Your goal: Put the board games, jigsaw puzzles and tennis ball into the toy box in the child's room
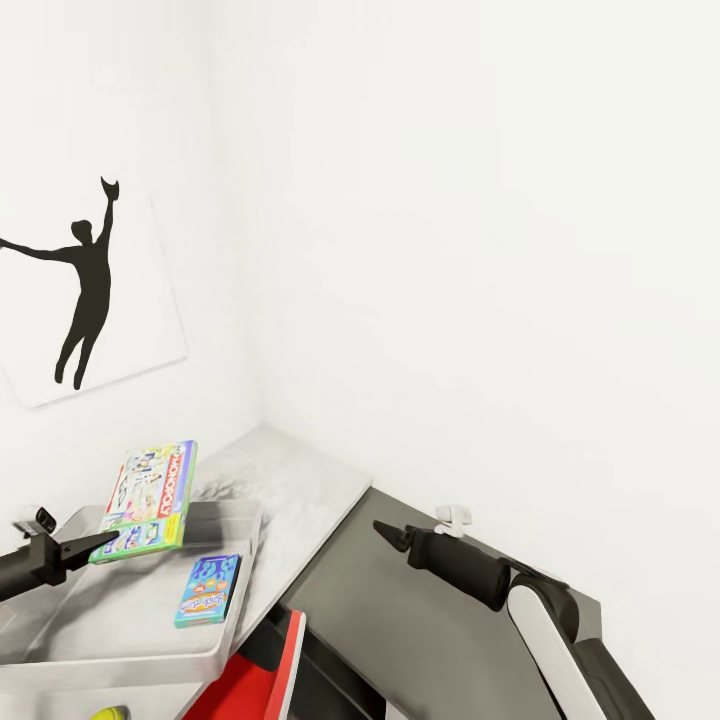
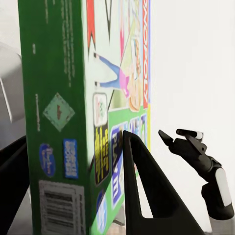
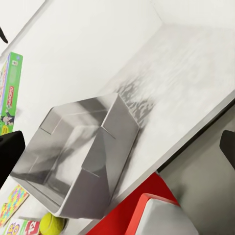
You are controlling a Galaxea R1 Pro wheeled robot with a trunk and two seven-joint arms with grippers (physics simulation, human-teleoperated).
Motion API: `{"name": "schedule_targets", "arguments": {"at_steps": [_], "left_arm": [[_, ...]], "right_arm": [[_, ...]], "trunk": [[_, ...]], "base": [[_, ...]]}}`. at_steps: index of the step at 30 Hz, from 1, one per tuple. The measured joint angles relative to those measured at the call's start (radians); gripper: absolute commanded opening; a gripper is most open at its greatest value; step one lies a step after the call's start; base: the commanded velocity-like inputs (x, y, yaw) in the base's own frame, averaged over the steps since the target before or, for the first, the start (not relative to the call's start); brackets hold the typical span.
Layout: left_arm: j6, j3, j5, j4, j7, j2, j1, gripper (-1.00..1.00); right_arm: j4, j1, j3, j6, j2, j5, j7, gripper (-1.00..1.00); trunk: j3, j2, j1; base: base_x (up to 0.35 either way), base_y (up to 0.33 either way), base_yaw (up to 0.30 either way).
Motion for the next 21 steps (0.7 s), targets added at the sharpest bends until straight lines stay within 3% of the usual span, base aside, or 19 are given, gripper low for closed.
{"name": "schedule_targets", "arguments": {"at_steps": [7, 10, 21], "left_arm": [[0.0, 0.003, -0.028, 0.0, 0.127, -0.001, 0.0, -1.0], [0.0, 0.006, -0.039, 0.0, 0.228, 0.001, -0.003, -1.0], [0.002, 0.007, -0.043, -0.011, 0.451, 0.007, -0.007, -1.0]], "right_arm": [[-0.001, 0.0, -0.001, 0.001, -0.003, -0.001, 0.008, 1.0], [-0.001, 0.0, -0.001, 0.001, -0.004, -0.002, 0.009, 1.0], [0.0, 0.0, -0.001, 0.002, -0.004, -0.004, 0.011, 1.0]], "trunk": [[0.0, 0.0, 0.0], [0.0, 0.0, 0.0], [0.0, 0.0, 0.0]], "base": [[0.0, 0.0, 0.0], [0.0, 0.0, 0.0], [0.0, 0.0, 0.0]]}}
